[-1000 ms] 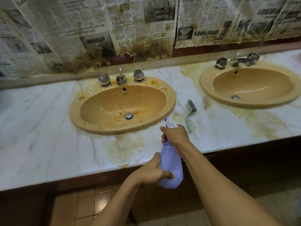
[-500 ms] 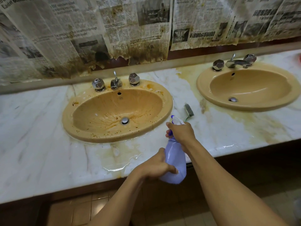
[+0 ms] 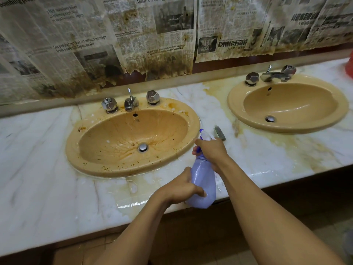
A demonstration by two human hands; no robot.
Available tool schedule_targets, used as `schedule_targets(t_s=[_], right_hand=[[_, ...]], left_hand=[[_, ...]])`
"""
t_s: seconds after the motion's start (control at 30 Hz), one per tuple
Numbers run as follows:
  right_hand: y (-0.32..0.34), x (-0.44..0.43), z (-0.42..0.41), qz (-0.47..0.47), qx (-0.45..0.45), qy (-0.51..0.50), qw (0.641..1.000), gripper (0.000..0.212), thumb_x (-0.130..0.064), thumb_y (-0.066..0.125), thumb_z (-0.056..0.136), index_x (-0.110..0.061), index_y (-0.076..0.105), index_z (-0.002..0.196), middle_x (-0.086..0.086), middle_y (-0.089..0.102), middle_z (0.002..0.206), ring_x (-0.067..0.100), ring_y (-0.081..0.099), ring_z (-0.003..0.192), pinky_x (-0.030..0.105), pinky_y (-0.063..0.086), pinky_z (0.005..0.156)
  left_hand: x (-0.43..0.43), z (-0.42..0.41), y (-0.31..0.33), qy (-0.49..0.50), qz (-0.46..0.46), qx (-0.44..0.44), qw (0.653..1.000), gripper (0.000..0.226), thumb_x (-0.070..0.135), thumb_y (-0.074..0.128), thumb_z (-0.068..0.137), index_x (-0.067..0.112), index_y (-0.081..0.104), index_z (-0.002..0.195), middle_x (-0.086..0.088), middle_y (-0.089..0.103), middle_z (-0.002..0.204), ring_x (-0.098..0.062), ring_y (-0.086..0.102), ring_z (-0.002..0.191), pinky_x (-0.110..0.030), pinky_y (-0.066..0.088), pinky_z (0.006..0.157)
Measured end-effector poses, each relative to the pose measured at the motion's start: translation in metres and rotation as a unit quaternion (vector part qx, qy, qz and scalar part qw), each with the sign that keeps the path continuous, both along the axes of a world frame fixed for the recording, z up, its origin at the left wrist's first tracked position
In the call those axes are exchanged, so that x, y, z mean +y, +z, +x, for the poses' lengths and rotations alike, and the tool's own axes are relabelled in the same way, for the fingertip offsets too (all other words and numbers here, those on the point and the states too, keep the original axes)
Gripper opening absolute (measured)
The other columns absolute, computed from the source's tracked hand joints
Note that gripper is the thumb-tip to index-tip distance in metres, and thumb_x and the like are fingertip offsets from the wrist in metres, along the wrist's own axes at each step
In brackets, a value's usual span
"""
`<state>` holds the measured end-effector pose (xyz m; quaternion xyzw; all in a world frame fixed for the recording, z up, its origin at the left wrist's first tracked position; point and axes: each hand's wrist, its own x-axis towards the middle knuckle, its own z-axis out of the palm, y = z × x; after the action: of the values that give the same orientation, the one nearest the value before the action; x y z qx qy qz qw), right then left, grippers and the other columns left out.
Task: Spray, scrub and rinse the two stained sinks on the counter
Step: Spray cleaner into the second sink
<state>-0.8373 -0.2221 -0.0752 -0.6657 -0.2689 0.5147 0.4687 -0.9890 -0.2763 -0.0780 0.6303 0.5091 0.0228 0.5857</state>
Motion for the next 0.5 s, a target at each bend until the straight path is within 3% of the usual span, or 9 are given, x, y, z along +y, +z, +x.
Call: schedule_targets(t_s=[0.1,0.2,0.33,0.43,0.5], right_hand=[[0.001,0.005,0.001,0.001,-0.006,0.035,0.999,0.017,-0.025,0.074,0.09,-0.015,0.064,0.1,0.014,0.065,0.074,0.024,0.066,0.068,0.048,0.059,0.086],[-0.001,0.008,0.001,-0.007,0.001,-0.004,1.0,0.017,-0.022,0.071,0.091,-0.008,0.061,0.093,0.014,0.063,0.069,0.026,0.063,0.062,0.048,0.06,0.08],[-0.003,0.001,-0.001,-0.016,0.064,-0.061,0.996,0.016,-0.022,0.075,0.089,-0.009,0.065,0.088,0.012,0.059,0.063,0.028,0.059,0.054,0.048,0.063,0.075],[0.002,-0.004,-0.005,0.013,0.101,-0.041,0.994,0.033,-0.033,0.08,0.088,-0.003,0.065,0.089,0.014,0.061,0.068,0.027,0.06,0.062,0.044,0.061,0.074],[0.007,-0.006,-0.01,0.024,0.106,-0.001,0.994,0.04,-0.04,0.08,0.086,-0.005,0.065,0.101,0.015,0.065,0.075,0.028,0.063,0.071,0.041,0.057,0.074]], left_hand=[[0.001,0.001,0.002,0.01,-0.006,-0.01,1.0,0.079,0.042,0.07,0.066,0.021,0.042,0.137,-0.001,0.054,0.129,-0.019,0.056,0.118,-0.041,0.051,0.098],[0.004,0.0,0.002,0.002,-0.002,-0.005,1.0,0.074,0.041,0.07,0.067,0.02,0.043,0.133,-0.001,0.054,0.124,-0.018,0.057,0.114,-0.04,0.051,0.093],[0.009,-0.006,0.0,-0.02,0.017,0.032,0.999,0.068,0.043,0.071,0.068,0.021,0.044,0.126,-0.005,0.056,0.121,-0.023,0.059,0.111,-0.048,0.051,0.094],[0.007,-0.012,0.002,-0.022,0.022,0.033,0.999,0.067,0.042,0.072,0.069,0.02,0.044,0.126,-0.004,0.056,0.121,-0.023,0.059,0.112,-0.049,0.051,0.095],[0.002,-0.018,0.003,-0.011,0.015,0.021,1.0,0.072,0.042,0.072,0.07,0.021,0.043,0.131,-0.001,0.055,0.123,-0.019,0.058,0.112,-0.047,0.052,0.097]])
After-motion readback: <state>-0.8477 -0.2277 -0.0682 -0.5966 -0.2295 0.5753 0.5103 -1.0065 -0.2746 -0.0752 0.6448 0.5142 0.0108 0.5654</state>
